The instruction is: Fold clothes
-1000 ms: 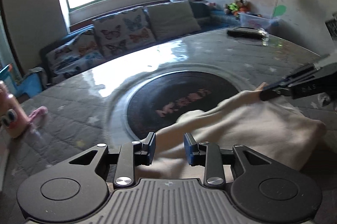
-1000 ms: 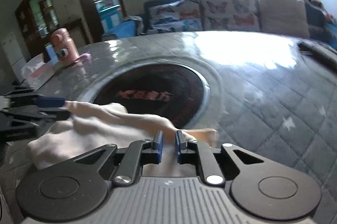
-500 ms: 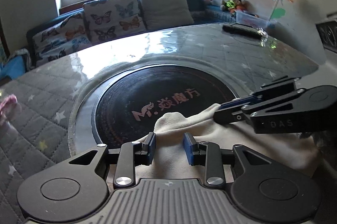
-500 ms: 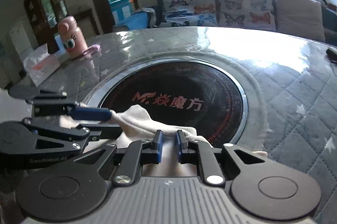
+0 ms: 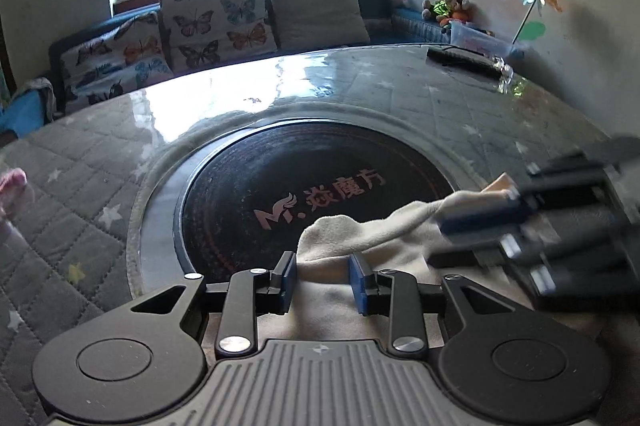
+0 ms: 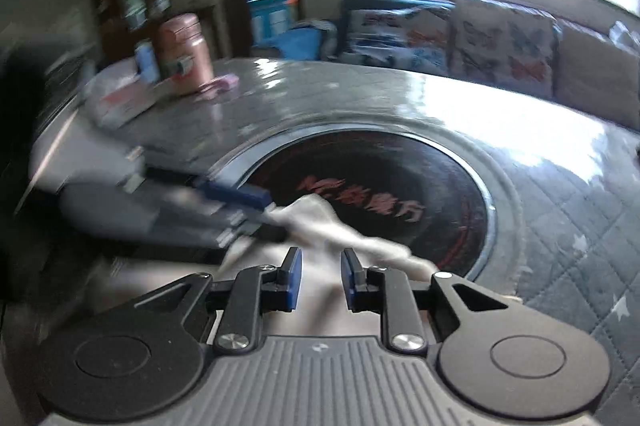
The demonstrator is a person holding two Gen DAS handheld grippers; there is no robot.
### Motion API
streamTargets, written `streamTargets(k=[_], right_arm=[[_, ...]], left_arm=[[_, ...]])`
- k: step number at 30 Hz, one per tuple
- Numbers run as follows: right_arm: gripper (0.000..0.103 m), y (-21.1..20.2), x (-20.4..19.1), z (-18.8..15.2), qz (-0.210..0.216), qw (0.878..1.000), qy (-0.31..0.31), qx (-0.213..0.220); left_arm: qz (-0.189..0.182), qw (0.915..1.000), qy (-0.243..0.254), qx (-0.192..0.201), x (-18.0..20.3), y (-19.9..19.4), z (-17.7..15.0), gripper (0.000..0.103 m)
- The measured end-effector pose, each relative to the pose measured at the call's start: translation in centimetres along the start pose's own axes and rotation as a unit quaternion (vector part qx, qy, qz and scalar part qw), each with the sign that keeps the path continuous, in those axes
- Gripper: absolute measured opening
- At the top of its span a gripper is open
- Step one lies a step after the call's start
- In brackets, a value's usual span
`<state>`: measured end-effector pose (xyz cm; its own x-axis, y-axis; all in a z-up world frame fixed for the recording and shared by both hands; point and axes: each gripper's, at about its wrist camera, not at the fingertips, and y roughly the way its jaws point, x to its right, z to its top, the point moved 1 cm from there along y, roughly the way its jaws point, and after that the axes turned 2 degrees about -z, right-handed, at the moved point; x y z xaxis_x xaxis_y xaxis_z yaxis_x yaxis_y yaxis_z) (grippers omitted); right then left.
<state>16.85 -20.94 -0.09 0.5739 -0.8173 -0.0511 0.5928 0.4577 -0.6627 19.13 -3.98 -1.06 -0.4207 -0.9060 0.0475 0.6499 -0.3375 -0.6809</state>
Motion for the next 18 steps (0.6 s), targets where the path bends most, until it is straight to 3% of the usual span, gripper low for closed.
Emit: streamTargets(k=[4,11,18], right_arm=[[0.022,-1.3,-2.1,-1.7,0.008,0.999,-0.045,-0.010],[0.022,-4.2,-4.5,-4.8,-0.022,0.993,-0.119,-0.005],[0.022,-6.1,-4.6,-4.8,-0.008,0.995,-0.099,0.009]], left_arm=[[0.010,0.9999,0.002,-0.001,0.1,0.1,0.0,0.033],[0.027,0.9996,0.005,0.005,0.4,0.1,-0.2,0.033],[0.030,0.9984,0.029,0.037,2.0,-3.5,-1.5,0.032]])
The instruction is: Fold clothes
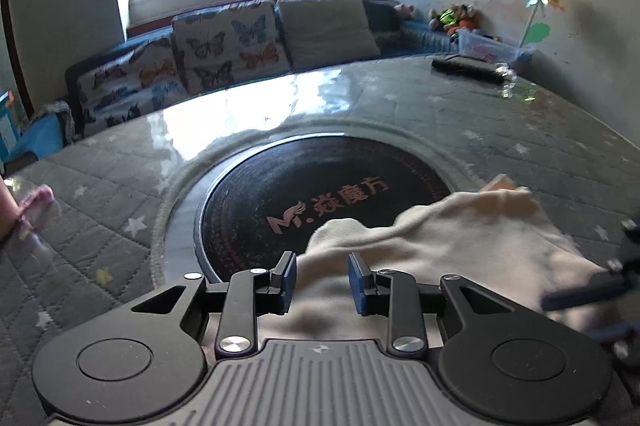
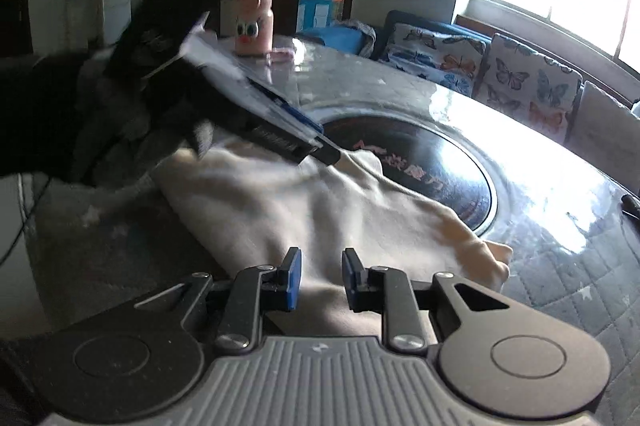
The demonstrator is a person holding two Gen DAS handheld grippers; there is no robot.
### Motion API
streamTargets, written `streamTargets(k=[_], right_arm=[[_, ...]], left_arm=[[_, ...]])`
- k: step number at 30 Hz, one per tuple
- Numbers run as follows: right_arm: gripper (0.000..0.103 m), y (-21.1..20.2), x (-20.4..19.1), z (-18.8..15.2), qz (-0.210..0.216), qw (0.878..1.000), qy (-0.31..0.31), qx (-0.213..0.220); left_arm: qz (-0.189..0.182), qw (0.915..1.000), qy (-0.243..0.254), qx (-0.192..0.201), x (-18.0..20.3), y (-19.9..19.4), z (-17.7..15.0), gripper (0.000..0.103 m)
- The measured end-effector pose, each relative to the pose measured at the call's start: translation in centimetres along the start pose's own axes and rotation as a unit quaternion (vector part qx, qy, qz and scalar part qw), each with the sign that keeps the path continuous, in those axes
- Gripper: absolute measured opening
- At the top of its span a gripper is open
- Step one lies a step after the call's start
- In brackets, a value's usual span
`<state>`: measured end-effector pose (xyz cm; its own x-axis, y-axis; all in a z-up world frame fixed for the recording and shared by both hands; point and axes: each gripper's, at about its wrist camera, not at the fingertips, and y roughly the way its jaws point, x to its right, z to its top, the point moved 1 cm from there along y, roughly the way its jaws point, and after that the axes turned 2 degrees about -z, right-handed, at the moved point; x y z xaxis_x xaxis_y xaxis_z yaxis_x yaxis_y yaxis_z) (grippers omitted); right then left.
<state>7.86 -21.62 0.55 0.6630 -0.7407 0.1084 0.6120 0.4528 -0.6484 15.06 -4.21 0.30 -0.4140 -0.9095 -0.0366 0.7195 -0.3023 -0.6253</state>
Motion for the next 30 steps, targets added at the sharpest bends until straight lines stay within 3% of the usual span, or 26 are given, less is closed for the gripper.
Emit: streamTargets(k=[4,9,15,18,26,30], right_arm=[[0.022,0.7,0.1,-0.8,0.010,1.000,0.022,-0.018],[0.025,-0.9,0.8,-1.3,0.009,0.998,0.057,-0.004],[0.026,-1.5,2.3,-2.7,0.005,0.995,0.096,-0.016],[0.039,-2.5,2.9,-2.4,0.005,0.995,0.104,-0.006],[0.046,-0.8,5.0,-2.8,0.000,0.987,0.163,-0.009],[0.053,-1.2,5.8,-2.1,0.000,0.985,0.173,0.005]], left_arm=[[-0.008,0.9997,0.019,0.011,1.5,-2.2,-1.4,0.032],[-0.008,0.9989,0.044,0.013,3.3,-3.8,-4.0,0.032],[-0.009,0.9996,0.022,0.013,3.6,-4.5,-6.0,0.032],[-0.006,0.9998,0.013,0.017,3.4,-5.2,-5.8,0.032],[0.003,0.9993,-0.037,0.007,1.3,-5.5,-6.5,0.034],[0.005,0.9990,-0.042,0.016,0.8,-6.0,-5.8,0.046]])
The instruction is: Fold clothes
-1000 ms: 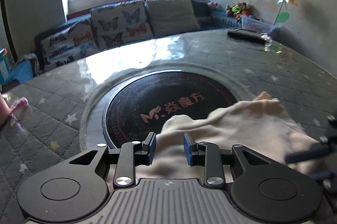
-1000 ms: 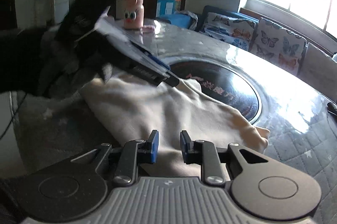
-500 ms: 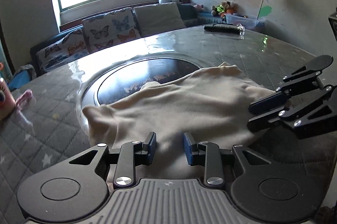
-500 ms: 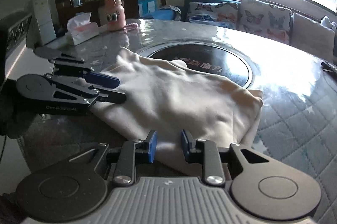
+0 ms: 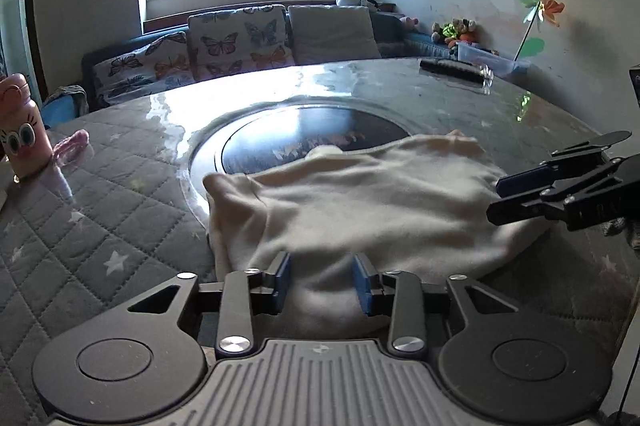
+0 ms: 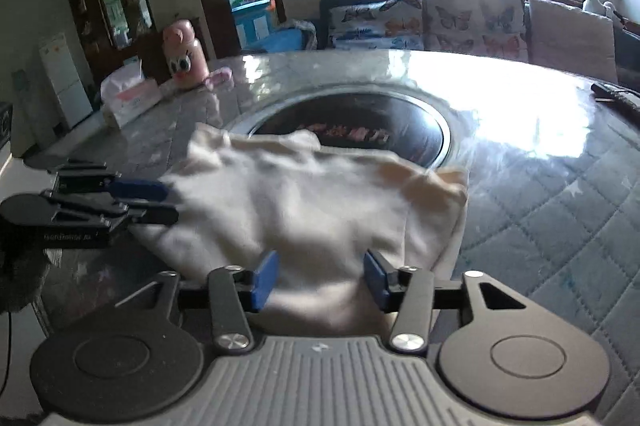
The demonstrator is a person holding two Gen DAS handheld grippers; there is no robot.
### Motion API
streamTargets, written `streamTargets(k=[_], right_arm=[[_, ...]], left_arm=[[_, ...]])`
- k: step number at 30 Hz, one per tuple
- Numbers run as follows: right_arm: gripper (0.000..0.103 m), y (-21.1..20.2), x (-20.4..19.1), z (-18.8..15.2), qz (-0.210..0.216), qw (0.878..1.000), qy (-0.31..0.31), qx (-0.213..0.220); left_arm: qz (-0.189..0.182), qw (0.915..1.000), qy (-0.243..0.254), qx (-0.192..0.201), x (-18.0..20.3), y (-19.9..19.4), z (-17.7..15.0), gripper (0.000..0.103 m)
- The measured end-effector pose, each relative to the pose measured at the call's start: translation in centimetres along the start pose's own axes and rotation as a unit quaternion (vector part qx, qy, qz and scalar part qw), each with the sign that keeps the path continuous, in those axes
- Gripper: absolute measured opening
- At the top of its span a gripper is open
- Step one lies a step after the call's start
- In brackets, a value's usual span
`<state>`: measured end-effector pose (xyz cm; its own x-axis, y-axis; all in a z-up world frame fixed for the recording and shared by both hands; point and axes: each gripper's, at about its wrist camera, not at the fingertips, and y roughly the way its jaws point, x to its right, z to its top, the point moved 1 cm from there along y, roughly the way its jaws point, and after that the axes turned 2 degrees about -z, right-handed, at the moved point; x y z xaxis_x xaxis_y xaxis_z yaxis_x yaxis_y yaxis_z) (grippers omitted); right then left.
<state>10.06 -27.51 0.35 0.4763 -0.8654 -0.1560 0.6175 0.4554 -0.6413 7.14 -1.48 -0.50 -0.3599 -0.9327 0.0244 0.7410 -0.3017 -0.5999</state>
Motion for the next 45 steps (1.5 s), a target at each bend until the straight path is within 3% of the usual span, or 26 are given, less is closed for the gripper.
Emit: streamTargets(k=[9,20,25,28,31,33,39,45], right_arm=[[0.054,3.4,2.3,2.8,-0.006,0.999,0.052,0.009],[0.055,4.9,3.3,2.9,-0.014,0.998,0.057,0.004],[0.055,5.0,3.3,2.9,-0.013,0.998,0.056,0.005],[0.056,4.9,3.1,3.0,-0.014,0.999,0.052,0.005],[0.056,4.9,2.9,2.9,-0.016,0.999,0.046,0.006],[0.056,5.0,2.9,2.9,-0.018,0.999,0.046,0.006],[0.056,4.2,3.0,3.2,-0.028,0.998,0.048,0.020],[0.056,2.3,4.0,2.7,-0.052,0.995,0.079,0.038]], left_arm=[[0.043,0.9987,-0.024,0.015,-2.0,2.2,3.4,0.068],[0.116,0.9908,-0.067,-0.021,-6.7,5.1,2.6,0.067],[0.115,0.9903,-0.079,-0.002,-7.5,3.3,2.4,0.067],[0.095,0.9928,-0.072,0.011,-6.7,1.9,2.4,0.067],[0.085,0.9951,-0.050,0.005,-5.8,1.7,2.0,0.067],[0.103,0.9941,-0.033,-0.011,-5.6,2.4,1.6,0.067],[0.109,0.9925,-0.055,-0.014,-6.6,2.7,1.4,0.067],[0.065,0.9946,-0.080,-0.009,-6.0,2.0,1.9,0.065]])
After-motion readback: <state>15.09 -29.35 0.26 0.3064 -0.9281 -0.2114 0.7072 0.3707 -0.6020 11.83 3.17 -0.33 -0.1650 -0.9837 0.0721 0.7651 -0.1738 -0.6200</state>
